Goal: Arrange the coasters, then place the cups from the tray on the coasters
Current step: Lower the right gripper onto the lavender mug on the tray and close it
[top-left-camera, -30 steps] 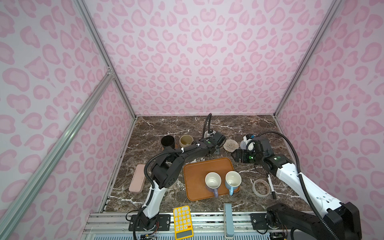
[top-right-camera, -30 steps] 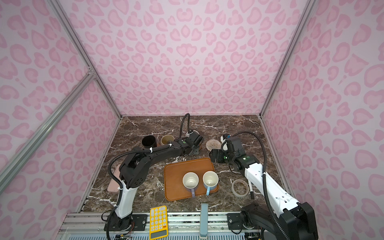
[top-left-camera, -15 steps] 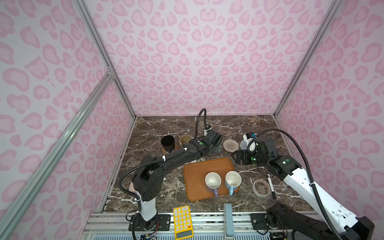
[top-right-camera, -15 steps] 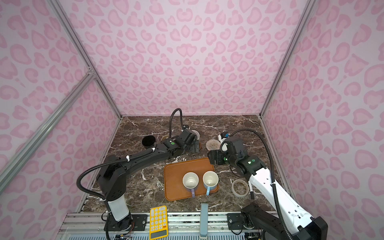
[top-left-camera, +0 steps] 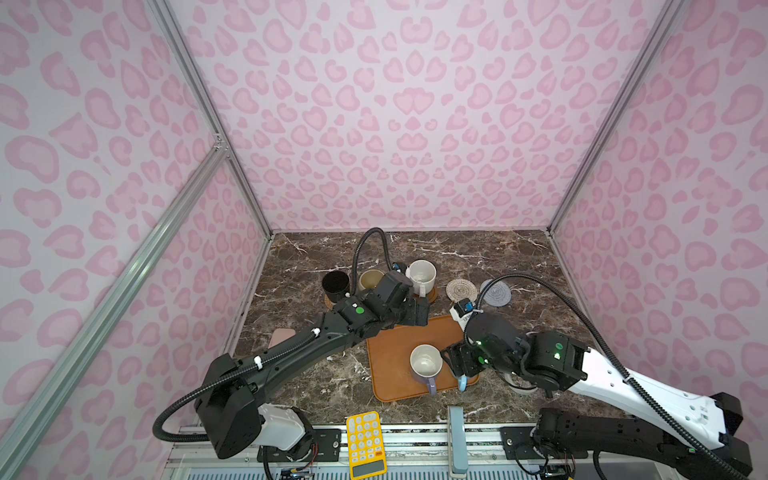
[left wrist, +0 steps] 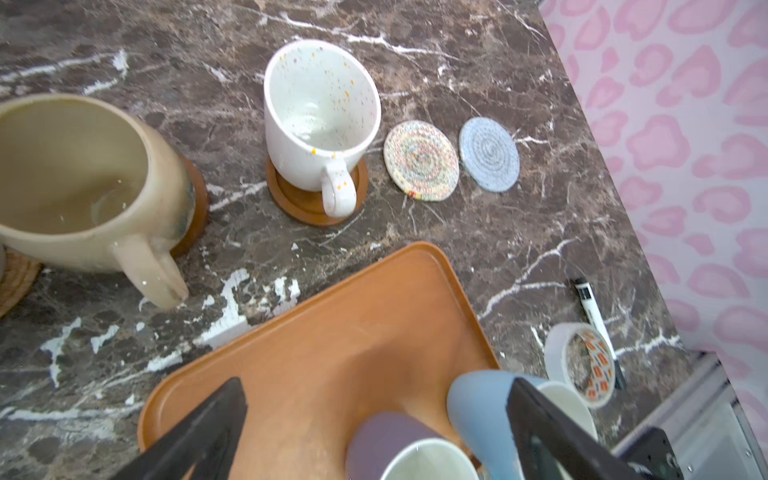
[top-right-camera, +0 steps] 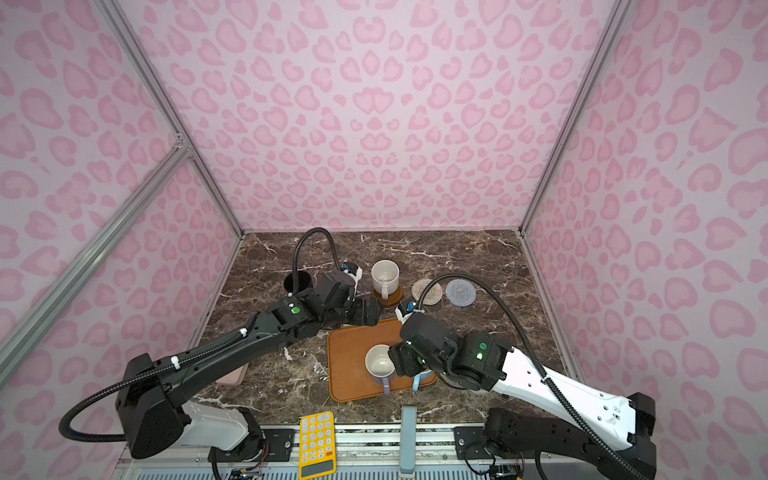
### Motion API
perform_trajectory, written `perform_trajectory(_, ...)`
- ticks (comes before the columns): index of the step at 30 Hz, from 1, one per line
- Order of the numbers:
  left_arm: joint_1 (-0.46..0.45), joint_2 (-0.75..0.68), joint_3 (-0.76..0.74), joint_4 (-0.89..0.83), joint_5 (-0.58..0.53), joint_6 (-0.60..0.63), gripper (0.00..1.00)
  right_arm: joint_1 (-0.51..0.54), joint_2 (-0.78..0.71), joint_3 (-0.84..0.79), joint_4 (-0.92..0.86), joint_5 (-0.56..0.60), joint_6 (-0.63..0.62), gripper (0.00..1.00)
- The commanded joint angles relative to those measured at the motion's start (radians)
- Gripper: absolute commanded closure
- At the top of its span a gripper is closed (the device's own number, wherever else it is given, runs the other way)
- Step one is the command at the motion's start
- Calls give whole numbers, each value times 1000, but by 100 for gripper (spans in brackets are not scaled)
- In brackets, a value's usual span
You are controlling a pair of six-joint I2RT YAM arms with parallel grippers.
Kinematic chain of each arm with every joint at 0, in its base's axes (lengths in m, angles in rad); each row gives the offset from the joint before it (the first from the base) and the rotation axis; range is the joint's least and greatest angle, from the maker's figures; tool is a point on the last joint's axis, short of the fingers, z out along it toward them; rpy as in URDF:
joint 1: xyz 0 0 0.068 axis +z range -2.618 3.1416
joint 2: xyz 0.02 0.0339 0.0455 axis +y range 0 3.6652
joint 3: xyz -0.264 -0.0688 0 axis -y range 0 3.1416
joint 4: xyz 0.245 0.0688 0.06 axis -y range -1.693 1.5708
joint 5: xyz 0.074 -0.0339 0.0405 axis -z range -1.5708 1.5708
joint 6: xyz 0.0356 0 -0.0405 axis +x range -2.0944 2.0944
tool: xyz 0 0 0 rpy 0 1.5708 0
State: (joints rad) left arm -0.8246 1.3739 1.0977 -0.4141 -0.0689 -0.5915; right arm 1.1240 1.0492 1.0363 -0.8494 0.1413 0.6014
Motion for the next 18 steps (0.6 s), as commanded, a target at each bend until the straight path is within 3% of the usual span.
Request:
perform_trajectory(1,13,-57,-67,25,75,-3,0,71,37,4,-7,98,89,23)
perform_trajectory(7,21,-143,-151,3,73,-4,1,173,97,-16,48,112,149,30)
perform_trajectory(18,31,-245,-277,51,116,-41,0,218,200,-77,111,85,221,39)
